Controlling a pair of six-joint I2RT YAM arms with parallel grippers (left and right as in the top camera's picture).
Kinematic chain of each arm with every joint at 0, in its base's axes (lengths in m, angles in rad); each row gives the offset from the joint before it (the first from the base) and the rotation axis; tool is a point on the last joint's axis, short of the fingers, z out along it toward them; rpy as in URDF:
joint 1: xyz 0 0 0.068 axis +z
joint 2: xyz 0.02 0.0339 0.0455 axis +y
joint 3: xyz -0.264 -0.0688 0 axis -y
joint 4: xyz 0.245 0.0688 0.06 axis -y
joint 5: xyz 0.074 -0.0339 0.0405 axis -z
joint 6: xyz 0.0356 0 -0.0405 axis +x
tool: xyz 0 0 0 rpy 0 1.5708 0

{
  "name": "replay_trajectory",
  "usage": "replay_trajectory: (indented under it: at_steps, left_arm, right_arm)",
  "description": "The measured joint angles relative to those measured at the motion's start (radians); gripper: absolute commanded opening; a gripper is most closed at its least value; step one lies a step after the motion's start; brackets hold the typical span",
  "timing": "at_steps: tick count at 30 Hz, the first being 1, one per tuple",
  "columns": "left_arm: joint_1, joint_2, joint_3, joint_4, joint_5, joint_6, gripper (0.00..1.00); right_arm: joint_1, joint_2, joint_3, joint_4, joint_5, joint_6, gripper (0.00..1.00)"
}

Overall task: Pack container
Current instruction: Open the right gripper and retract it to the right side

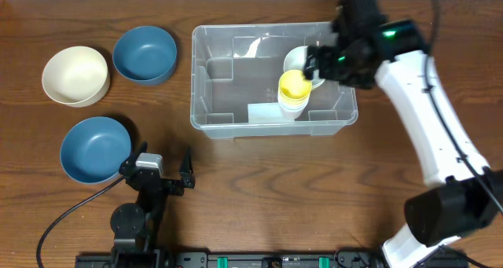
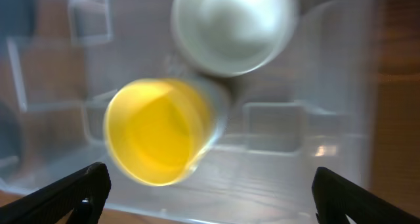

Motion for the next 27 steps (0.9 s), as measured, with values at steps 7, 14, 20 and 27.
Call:
replay_trajectory:
  at_steps: [7, 14, 20, 27]
  left_arm:
    - [0.0, 0.0, 0.0, 0.0, 0.0, 0.0, 0.98]
    - [0.0, 0.0, 0.0, 0.0, 0.0, 0.0, 0.98]
    - [0.0, 0.0, 0.0, 0.0, 0.0, 0.0, 0.98]
    - [0.0, 0.0, 0.0, 0.0, 0.0, 0.0, 0.98]
  right_arm:
    - [-0.26, -0.04, 0.024, -0.036, 0.04, 0.003, 0.99]
    - [-0.421, -0.039, 0.024, -0.043, 0.127, 0.004, 0.99]
    - [-0.504, -0.039, 0.024, -0.044, 0.221, 0.004, 0.99]
    - [-0.531, -0.039, 0.024, -0.044, 0.249, 0.004, 0.99]
